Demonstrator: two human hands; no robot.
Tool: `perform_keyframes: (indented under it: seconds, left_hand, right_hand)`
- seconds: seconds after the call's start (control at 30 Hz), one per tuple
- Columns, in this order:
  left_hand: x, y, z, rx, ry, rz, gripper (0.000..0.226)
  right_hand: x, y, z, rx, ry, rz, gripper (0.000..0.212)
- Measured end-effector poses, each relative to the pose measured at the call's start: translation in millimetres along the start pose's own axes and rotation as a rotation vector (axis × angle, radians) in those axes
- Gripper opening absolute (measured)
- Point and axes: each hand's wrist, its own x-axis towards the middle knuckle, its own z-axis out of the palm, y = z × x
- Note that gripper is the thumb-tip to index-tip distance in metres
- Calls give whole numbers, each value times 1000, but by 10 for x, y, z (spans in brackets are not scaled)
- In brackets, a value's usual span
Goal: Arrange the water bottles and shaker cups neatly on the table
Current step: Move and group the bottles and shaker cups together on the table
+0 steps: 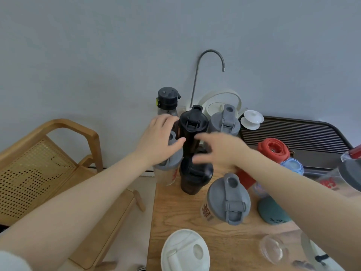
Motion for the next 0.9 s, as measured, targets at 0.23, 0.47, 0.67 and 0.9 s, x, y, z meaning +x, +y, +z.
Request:
perform_keyframes:
  seconds: [0.23,0.47,0.67,0.9]
  left_hand:
    - [681,117,189,146,-262,90,57]
    - [980,113,387,412,-472,73,73]
    - [1031,174,474,466,-492,35,79]
    - [1084,125,458,372,-472,-67,100]
  right_hand:
    - [211,621,-274,301,385,298,73]
    - [477,650,2,428,268,270,102]
    - [397,658,-15,320,159,212,99]
    - [470,607,119,363,302,286,96]
